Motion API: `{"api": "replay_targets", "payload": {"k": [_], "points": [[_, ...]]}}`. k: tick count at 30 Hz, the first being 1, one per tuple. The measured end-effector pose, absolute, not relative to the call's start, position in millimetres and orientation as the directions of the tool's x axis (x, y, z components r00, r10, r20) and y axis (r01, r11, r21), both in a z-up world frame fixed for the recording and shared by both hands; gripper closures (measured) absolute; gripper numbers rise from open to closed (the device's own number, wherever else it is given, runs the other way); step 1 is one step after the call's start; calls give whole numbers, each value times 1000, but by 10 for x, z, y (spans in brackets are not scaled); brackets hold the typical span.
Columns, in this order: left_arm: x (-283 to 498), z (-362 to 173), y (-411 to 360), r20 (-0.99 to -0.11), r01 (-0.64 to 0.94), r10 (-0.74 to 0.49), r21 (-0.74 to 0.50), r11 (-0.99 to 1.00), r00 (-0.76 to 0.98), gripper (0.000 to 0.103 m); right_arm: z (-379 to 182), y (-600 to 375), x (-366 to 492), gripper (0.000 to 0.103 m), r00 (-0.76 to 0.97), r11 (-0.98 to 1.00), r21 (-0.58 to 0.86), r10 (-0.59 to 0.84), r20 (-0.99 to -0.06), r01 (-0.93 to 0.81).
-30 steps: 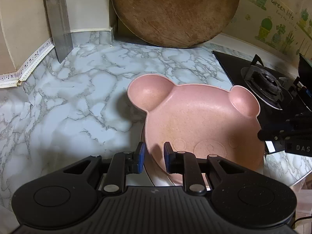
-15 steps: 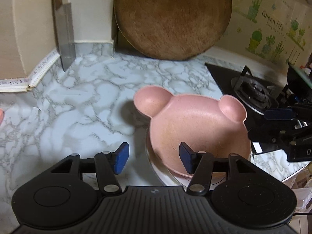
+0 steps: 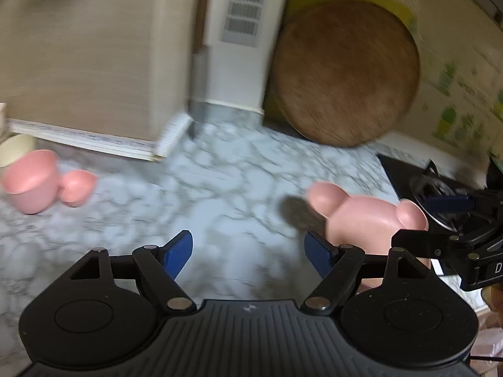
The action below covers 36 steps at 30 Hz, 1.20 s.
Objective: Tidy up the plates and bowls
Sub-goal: 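Move both grippers to the pink bowl beside the cream bowl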
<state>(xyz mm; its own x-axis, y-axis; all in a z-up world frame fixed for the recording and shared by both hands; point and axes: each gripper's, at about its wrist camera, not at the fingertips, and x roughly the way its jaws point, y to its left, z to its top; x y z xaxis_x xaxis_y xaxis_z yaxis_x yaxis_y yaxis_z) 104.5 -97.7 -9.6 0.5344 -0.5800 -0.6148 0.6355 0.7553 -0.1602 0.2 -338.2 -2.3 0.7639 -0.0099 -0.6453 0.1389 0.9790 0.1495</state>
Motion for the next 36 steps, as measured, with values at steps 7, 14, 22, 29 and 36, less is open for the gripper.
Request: {"api": "replay_targets", "payload": {"k": [7, 14, 22, 29, 36], "points": [[1141, 33, -522, -598, 561, -520, -138, 816, 610, 25, 72, -3018, 292, 0, 766, 983, 170, 53, -641, 75], [1261, 108, -125, -585, 457, -435, -120, 881, 685, 25, 143, -2675, 656, 0, 762, 988, 155, 117, -636, -22], [1539, 122, 258, -590, 320, -323, -114, 940, 740, 25, 162, -2367, 1249, 0, 745, 983, 138, 179, -643, -117], [2016, 67, 393, -617, 217, -213, -70, 974, 758, 25, 111, -2182, 2024, 0, 718, 973, 157, 230, -657, -168], [2641, -100, 536, -654, 105, -123, -66, 992, 747, 25, 42, -1938, 2747, 1, 692, 960, 153, 274, -668, -233]]}}
